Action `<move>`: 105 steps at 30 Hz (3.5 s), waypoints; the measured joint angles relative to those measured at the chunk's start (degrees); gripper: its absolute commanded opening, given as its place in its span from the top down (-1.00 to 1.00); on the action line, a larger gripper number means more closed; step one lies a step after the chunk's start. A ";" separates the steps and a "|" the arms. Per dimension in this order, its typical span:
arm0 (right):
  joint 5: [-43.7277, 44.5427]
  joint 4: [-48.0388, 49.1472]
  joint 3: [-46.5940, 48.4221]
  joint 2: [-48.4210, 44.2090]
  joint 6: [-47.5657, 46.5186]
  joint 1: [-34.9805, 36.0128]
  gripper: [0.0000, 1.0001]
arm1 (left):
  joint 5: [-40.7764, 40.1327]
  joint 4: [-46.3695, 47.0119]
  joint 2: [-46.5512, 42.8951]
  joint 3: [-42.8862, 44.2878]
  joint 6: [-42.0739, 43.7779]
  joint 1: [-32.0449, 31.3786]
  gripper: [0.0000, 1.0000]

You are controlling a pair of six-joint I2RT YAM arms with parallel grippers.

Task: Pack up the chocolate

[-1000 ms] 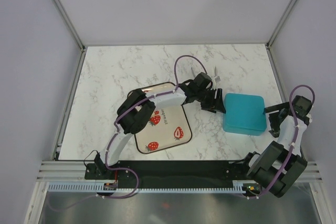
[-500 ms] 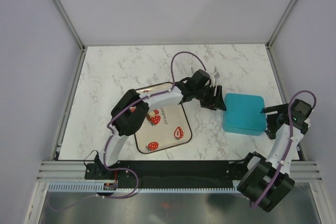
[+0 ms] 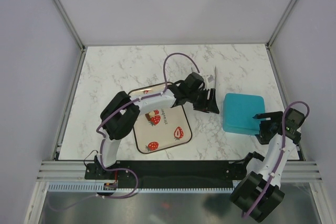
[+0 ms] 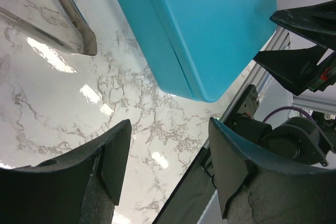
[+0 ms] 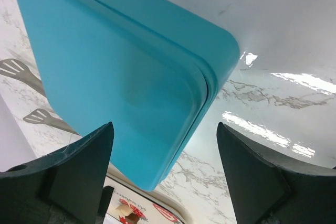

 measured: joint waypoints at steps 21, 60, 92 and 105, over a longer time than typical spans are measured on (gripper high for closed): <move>-0.04 9.92 -6.29 1.29 4.81 1.16 -0.15 | -0.98 1.20 -1.46 -3.76 0.00 2.73 -0.34; 0.37 6.54 -0.59 1.07 -1.40 1.29 0.00 | 6.54 11.96 5.62 4.90 -3.96 1.95 -0.35; 1.68 10.08 -4.66 -2.32 0.61 3.15 0.73 | 4.68 11.80 9.09 4.85 -4.96 -1.44 -0.31; 2.40 2.38 5.27 1.40 -3.34 3.17 0.28 | 4.50 10.84 7.19 1.90 -4.68 -1.44 -0.32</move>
